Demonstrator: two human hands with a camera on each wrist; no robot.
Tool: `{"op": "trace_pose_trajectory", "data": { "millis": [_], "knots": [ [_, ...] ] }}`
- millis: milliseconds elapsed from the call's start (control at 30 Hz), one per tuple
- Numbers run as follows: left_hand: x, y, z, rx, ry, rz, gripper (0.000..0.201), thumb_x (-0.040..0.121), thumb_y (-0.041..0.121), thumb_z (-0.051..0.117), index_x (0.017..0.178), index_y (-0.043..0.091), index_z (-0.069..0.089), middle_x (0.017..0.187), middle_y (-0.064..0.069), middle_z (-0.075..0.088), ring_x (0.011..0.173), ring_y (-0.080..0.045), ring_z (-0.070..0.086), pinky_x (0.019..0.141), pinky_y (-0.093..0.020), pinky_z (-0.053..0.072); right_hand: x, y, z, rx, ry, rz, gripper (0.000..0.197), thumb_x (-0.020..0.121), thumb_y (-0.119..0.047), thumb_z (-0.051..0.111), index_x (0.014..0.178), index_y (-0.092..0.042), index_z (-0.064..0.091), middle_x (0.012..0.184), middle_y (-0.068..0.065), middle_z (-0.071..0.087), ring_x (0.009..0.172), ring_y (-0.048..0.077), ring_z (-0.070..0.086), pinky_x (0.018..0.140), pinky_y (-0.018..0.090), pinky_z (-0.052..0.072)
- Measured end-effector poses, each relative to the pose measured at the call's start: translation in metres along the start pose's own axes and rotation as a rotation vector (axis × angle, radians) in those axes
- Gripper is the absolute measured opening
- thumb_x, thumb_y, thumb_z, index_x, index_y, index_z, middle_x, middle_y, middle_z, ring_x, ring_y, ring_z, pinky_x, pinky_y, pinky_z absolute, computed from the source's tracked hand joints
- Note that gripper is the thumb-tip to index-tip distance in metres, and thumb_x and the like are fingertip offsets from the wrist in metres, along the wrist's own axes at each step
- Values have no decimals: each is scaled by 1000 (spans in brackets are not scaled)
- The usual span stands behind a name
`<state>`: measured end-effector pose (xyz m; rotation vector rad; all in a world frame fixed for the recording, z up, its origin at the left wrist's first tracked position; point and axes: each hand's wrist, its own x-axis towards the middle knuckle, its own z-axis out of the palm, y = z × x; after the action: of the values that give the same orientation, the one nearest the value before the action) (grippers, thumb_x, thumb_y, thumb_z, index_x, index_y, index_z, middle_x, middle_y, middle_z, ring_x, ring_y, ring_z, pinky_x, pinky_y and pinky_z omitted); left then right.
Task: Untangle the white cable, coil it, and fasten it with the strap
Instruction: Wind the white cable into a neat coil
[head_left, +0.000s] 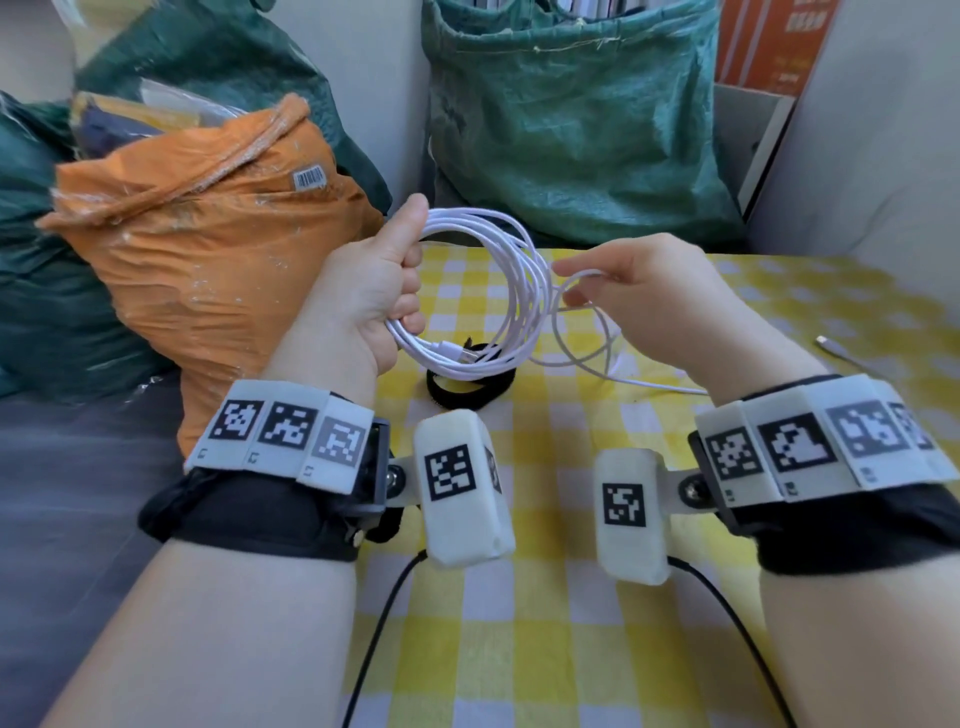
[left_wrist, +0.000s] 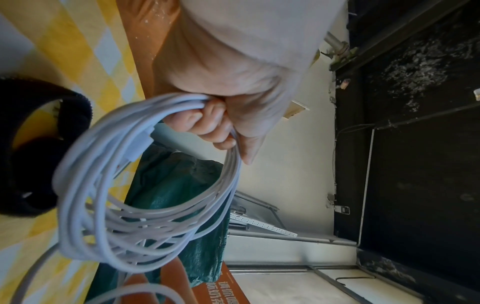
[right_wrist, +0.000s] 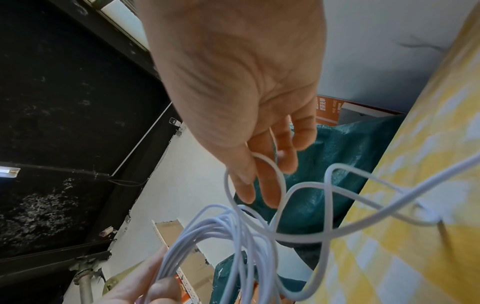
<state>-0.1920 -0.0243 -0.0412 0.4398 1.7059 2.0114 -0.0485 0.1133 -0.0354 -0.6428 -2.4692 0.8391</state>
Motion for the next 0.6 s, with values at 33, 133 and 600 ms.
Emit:
{"op": "trace_pose_trajectory", "data": {
  "millis": [33,133,600],
  "knots": [
    [0,0,-1,-28,8,-3,43,87,48,60,61,21,39,40,9,22,31,-7,16,37,-17,19,0,0,0,10,18,8,33,94,-12,47,102,-34,70,92,-7,72,49,-5,53,40,9,35],
    [1,1,0,-57,27,3,42,88,47,59,61,21,40,40,8,24,31,-7,17,37,-16,18,-1,-3,0,52,0,8,39,89,-5,45,88,-35,70,90,-9,71,51,-1,55,49,12,45],
    [0,3,-2,-166,150,45,43,89,49,57,63,20,39,39,9,20,33,-8,14,39,-18,16,3,5,4,-284,-53,145,32,92,-17,48,122,-17,61,110,7,67,92,25,61,72,28,48]
  ]
}}
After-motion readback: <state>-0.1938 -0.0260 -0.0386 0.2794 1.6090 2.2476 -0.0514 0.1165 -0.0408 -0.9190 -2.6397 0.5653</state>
